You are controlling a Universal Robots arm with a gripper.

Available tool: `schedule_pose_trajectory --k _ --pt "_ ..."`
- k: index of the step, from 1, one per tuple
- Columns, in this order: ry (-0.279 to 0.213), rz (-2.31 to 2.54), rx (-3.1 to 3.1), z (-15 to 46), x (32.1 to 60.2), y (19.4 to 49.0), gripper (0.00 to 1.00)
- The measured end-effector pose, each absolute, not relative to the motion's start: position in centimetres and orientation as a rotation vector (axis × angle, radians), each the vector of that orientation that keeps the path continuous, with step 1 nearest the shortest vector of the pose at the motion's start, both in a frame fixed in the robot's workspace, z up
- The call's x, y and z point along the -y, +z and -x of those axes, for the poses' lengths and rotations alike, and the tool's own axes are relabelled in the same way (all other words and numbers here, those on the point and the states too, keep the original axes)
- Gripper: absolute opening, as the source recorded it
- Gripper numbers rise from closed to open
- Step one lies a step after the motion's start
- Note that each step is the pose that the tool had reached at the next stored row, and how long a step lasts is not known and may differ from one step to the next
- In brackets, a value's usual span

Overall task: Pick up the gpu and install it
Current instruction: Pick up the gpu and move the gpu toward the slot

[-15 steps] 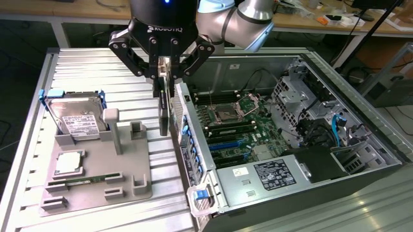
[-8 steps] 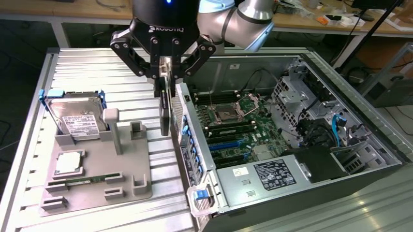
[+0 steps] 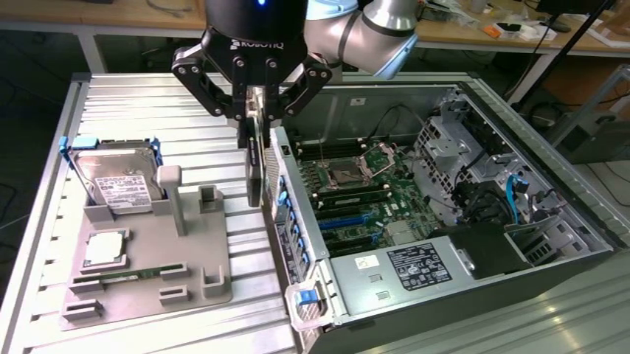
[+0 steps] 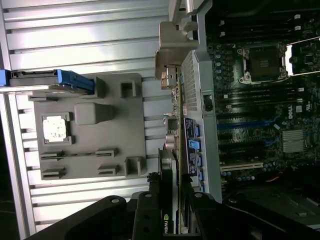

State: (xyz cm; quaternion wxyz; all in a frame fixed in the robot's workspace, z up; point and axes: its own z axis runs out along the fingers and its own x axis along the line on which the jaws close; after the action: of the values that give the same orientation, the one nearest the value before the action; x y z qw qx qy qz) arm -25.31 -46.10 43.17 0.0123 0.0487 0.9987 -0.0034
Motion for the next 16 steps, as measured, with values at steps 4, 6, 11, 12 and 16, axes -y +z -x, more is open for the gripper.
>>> schedule_pose_trajectory --k 4,6,11,12,16 --pt "-0.011 -0.152 -3.113 25.18 46.10 43.17 0.27" --pt "-0.011 -0.152 -3.113 25.10 46.10 43.17 0.27" --pt "-0.011 -0.152 -3.113 24.90 46.10 43.17 0.27" --pt "-0.011 -0.152 -3.113 24.85 46.10 43.17 0.27" --pt "-0.011 -0.152 -3.113 24.72 46.10 43.17 0.27"
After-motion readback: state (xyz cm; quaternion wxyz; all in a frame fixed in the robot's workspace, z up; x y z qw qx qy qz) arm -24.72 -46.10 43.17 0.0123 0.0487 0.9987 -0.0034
